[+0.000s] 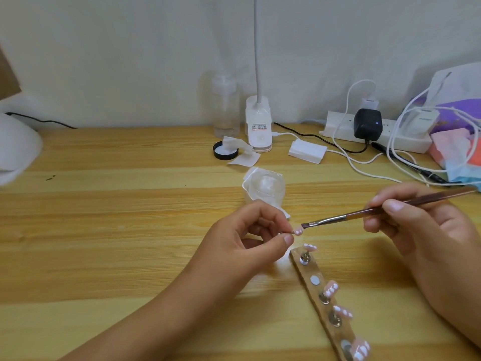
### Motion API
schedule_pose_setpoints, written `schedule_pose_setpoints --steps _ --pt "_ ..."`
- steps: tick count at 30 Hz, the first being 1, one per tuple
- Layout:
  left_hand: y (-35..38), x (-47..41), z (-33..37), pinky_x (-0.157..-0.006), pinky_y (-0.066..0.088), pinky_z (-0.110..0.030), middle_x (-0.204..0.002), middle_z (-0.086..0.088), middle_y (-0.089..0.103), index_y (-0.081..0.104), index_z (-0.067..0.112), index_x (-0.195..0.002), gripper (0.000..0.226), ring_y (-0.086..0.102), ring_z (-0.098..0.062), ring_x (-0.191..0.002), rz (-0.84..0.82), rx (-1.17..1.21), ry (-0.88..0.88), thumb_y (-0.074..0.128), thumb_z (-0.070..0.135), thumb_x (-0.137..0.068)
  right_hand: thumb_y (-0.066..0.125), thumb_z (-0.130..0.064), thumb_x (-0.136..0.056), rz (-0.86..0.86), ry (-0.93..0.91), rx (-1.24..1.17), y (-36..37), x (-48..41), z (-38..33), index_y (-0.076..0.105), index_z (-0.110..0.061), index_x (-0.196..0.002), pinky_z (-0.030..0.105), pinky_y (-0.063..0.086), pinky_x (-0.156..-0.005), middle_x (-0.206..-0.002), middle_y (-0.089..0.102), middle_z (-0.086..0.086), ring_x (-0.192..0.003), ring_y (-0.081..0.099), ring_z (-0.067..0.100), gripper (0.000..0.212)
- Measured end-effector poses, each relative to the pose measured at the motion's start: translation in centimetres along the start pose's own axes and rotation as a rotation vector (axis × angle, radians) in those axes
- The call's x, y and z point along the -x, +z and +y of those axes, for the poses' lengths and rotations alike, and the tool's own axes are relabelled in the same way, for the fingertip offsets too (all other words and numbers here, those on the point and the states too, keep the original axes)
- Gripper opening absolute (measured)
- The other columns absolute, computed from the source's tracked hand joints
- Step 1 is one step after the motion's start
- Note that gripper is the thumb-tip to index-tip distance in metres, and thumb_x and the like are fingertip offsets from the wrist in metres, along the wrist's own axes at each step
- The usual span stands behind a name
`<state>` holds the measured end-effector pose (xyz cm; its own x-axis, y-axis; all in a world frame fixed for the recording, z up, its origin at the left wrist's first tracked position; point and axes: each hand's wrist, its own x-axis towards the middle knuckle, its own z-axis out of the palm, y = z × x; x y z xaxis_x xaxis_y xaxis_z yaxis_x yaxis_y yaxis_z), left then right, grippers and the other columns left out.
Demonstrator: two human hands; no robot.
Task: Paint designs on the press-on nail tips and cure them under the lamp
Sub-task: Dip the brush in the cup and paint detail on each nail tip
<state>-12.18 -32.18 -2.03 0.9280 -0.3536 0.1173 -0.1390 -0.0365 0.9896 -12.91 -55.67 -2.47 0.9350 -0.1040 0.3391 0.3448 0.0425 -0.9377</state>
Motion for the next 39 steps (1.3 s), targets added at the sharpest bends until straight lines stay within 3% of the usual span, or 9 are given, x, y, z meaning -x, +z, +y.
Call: schedule_pose_setpoints --steps 5,8,12,15,19,23,27,32,39 --pt "0.09 -0.04 -0.08 -0.067 0.046 -0.012 -0.079 0.011 0.063 0.07 0.028 -0.075 0.011 0.053 -0.004 -0.073 0.029 0.02 0.004 0.072 0.017 -0.075 0.068 -0.033 -0.076 -0.035 -0.014 -0.058 0.15 0.12 -0.26 0.072 -0.023 -0.078 0.018 0.054 -0.067 -0.074 0.067 -0.001 -0.064 0.066 0.013 0.012" --pt "0.09 -0.05 0.08 -0.066 0.045 -0.01 -0.077 0.013 0.061 0.07 0.03 -0.074 0.013 0.053 -0.001 -0.072 0.033 0.006 0.0 0.071 0.017 -0.074 0.077 -0.047 -0.074 -0.108 -0.009 0.012 0.46 0.37 -0.49 0.072 -0.023 -0.083 0.02 0.054 -0.07 -0.075 0.068 0.002 -0.068 0.068 0.016 0.027" --pt "-0.02 0.01 0.09 -0.065 0.044 -0.009 -0.077 0.011 0.063 0.07 0.028 -0.075 0.026 0.054 -0.002 -0.072 0.024 0.012 -0.018 0.073 0.003 -0.083 0.064 -0.027 -0.081 -0.051 -0.005 0.02 0.36 0.16 -0.16 0.072 -0.022 -0.08 0.02 0.054 -0.07 -0.074 0.067 0.004 -0.067 0.068 0.017 0.009" --pt "0.07 0.01 0.19 -0.066 0.045 -0.01 -0.078 0.01 0.064 0.071 0.028 -0.075 0.018 0.054 -0.003 -0.072 0.016 0.024 -0.014 0.074 0.01 -0.078 0.055 -0.017 -0.084 -0.002 0.018 0.007 0.17 -0.13 0.09 0.073 -0.024 -0.076 0.019 0.055 -0.069 -0.073 0.068 0.001 -0.066 0.067 0.015 0.021" --pt "0.11 0.0 0.08 -0.067 0.046 -0.012 -0.08 -0.003 0.063 0.071 0.028 -0.075 0.011 0.054 -0.005 -0.074 0.016 0.016 -0.015 0.071 0.017 -0.074 0.058 -0.019 -0.083 -0.038 0.013 -0.07 0.21 -0.11 -0.17 0.073 -0.024 -0.076 0.019 0.055 -0.068 -0.072 0.067 -0.001 -0.065 0.067 0.013 0.017" --pt "0.07 -0.05 0.11 -0.065 0.045 -0.011 -0.077 0.009 0.062 0.07 0.029 -0.074 0.012 0.053 -0.003 -0.071 0.009 0.017 -0.015 0.071 0.017 -0.074 0.061 -0.03 -0.079 -0.091 0.01 -0.021 0.31 0.1 -0.1 0.073 -0.023 -0.08 0.021 0.055 -0.07 -0.074 0.068 0.003 -0.068 0.068 0.016 0.014" --pt "0.12 -0.05 0.02 -0.066 0.046 -0.013 -0.083 -0.007 0.067 0.069 0.028 -0.074 0.008 0.056 -0.005 -0.073 0.013 -0.002 -0.014 0.071 0.02 -0.074 0.059 -0.021 -0.083 -0.01 0.003 0.021 0.05 -0.17 0.24 0.073 -0.025 -0.079 0.02 0.055 -0.071 -0.075 0.07 0.002 -0.069 0.069 0.016 0.016" --pt "0.05 -0.04 0.1 -0.064 0.047 -0.015 -0.076 0.011 0.069 0.07 0.027 -0.076 0.006 0.06 -0.005 -0.07 0.005 0.03 -0.039 0.072 0.021 -0.074 0.058 -0.024 -0.08 -0.078 -0.05 -0.079 -0.01 -0.01 0.06 0.073 -0.022 -0.082 0.021 0.055 -0.072 -0.078 0.068 0.001 -0.072 0.068 0.016 0.016" --pt "0.05 -0.12 -0.09 -0.062 0.048 -0.015 -0.074 0.011 0.07 0.07 0.028 -0.072 0.008 0.064 -0.006 -0.065 0.025 0.042 -0.061 0.074 0.022 -0.072 0.059 -0.03 -0.08 -0.074 -0.039 0.024 0.0 0.17 0.29 0.073 -0.023 -0.086 0.023 0.055 -0.077 -0.081 0.07 0.0 -0.077 0.069 0.018 0.016"
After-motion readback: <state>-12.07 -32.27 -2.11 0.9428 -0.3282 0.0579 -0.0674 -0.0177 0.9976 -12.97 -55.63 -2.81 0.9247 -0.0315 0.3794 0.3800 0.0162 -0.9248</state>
